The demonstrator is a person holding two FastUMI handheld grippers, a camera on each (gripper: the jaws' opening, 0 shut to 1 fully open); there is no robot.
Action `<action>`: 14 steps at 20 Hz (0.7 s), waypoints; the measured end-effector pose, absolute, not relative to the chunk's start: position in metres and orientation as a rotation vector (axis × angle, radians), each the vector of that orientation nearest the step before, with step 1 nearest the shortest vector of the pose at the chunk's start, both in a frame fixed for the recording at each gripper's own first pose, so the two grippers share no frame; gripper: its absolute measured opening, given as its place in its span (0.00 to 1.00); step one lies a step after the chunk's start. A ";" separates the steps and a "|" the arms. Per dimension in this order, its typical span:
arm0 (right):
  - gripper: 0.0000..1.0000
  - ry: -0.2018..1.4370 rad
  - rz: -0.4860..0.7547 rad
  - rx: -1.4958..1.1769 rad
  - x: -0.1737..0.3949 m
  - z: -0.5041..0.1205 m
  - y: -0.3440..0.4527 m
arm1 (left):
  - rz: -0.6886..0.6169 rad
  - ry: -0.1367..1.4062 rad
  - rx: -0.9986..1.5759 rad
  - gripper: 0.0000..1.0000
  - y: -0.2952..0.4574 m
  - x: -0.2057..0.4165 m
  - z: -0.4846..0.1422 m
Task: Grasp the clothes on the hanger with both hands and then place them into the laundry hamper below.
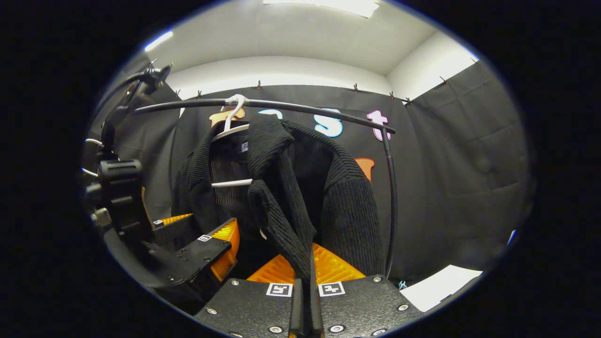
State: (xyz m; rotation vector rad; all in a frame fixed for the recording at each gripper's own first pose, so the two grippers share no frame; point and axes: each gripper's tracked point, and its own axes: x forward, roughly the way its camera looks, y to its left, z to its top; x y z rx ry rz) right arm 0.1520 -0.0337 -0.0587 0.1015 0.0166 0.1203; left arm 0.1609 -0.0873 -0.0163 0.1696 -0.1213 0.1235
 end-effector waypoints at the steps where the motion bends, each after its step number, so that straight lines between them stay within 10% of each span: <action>1: 0.06 0.017 0.122 0.115 0.152 -0.057 -0.036 | 0.165 -0.131 0.199 0.97 -0.076 0.161 -0.013; 10: 0.06 0.026 0.051 0.059 0.146 -0.047 -0.049 | 0.185 -0.127 0.138 0.98 -0.002 0.156 -0.017; 14: 0.06 0.022 -0.019 0.050 0.133 -0.038 -0.043 | 0.036 -0.127 0.068 0.66 0.001 0.148 -0.016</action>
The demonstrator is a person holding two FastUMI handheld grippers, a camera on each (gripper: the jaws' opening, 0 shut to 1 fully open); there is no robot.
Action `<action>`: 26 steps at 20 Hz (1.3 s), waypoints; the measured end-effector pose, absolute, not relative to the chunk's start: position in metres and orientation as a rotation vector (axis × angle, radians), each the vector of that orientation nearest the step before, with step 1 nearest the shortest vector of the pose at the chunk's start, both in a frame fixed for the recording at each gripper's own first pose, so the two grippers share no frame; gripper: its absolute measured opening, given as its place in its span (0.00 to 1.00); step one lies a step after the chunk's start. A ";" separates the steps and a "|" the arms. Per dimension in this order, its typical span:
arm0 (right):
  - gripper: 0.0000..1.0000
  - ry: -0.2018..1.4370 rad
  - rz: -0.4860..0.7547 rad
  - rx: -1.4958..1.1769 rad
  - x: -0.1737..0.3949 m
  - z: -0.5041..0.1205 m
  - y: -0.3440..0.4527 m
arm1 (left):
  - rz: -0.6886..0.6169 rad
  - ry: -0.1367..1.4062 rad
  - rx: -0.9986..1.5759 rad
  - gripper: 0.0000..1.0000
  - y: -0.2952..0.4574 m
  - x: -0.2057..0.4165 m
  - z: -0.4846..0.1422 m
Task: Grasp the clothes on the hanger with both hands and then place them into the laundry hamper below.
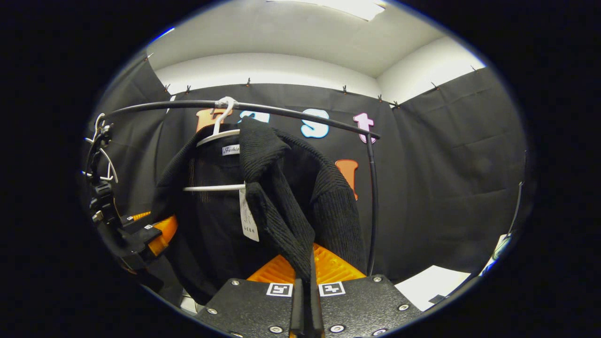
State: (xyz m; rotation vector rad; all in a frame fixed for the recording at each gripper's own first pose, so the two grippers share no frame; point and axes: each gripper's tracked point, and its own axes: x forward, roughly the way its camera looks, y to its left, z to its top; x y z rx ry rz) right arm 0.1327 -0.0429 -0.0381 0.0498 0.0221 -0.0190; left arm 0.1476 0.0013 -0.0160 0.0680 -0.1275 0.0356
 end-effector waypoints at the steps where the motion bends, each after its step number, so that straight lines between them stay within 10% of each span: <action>1: 0.06 0.013 -0.034 0.044 0.130 -0.035 -0.038 | -0.021 -0.118 0.021 0.59 -0.004 0.144 -0.016; 6: 0.06 -0.035 -0.104 -0.041 0.119 -0.023 -0.032 | -0.170 -0.091 0.009 0.15 -0.007 0.141 -0.012; 26: 0.04 -0.205 -0.098 -0.119 0.097 0.066 -0.074 | 0.095 -0.223 0.025 0.07 0.046 0.115 0.077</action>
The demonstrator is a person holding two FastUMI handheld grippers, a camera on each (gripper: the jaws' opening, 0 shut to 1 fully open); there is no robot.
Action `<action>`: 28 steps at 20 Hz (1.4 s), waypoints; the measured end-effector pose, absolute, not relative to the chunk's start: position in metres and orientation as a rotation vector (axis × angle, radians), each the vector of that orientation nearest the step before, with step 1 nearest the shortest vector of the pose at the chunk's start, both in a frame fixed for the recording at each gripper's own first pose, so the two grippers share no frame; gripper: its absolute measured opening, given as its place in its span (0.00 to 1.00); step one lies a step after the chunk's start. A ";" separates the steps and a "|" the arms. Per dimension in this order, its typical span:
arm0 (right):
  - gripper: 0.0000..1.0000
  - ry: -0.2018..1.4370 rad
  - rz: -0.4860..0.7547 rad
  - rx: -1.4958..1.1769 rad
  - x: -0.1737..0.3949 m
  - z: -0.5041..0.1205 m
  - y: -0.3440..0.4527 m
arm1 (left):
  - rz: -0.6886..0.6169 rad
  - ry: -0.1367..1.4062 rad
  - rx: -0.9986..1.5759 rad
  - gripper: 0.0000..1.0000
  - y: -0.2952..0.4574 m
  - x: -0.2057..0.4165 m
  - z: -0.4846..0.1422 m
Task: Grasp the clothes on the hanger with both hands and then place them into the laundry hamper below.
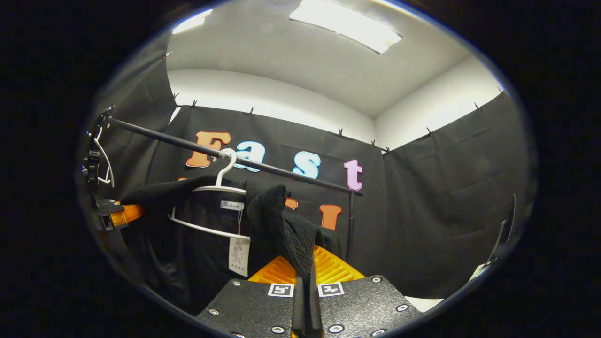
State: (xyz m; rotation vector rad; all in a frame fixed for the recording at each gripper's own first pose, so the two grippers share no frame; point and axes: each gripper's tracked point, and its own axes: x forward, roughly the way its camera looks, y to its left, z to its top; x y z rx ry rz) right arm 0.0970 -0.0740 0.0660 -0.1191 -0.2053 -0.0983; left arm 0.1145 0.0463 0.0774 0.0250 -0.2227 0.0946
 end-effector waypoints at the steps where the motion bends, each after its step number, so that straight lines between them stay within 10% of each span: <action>1: 0.04 -0.216 -0.109 -0.127 0.098 0.073 -0.079 | 0.092 -0.243 0.038 0.09 0.048 0.115 0.085; 28: 0.05 -0.198 -0.141 -0.137 0.207 0.108 -0.149 | 0.078 -0.354 0.105 0.09 0.069 0.200 0.152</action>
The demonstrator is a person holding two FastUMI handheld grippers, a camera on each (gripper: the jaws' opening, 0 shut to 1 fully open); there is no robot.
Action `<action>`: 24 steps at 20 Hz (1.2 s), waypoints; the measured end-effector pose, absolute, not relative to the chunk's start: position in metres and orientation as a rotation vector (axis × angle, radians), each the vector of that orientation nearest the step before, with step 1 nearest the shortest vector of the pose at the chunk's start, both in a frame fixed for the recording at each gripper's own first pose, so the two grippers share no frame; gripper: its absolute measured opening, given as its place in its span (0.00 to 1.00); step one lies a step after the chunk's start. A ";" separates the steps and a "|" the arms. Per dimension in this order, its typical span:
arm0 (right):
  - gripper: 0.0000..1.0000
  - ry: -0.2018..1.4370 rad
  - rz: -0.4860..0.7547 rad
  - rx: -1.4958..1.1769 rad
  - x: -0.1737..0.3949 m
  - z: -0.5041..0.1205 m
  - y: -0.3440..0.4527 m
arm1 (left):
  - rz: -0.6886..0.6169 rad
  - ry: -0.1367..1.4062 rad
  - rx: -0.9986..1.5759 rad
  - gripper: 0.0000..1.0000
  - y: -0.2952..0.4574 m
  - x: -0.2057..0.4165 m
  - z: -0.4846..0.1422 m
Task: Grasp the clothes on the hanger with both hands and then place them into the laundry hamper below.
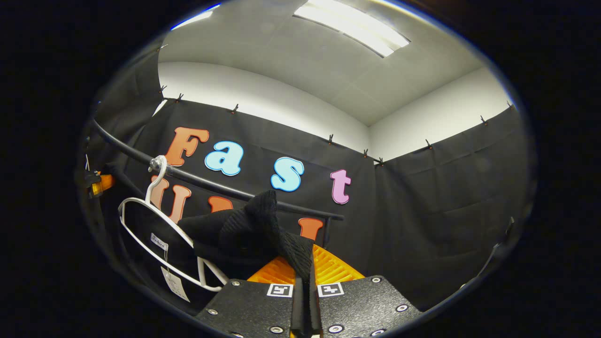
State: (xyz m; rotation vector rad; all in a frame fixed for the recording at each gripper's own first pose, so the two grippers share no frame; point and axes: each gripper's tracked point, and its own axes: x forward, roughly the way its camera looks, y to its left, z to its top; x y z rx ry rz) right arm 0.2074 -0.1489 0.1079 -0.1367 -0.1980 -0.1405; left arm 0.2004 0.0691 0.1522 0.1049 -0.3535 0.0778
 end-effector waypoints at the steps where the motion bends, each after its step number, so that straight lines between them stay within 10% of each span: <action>1: 0.05 -0.176 -0.134 -0.105 0.211 0.095 -0.153 | 0.089 -0.346 0.111 0.09 0.075 0.204 0.149; 24: 0.05 0.084 -0.053 -0.059 0.189 -0.063 -0.111 | 0.174 -0.082 0.124 0.10 0.117 0.209 0.011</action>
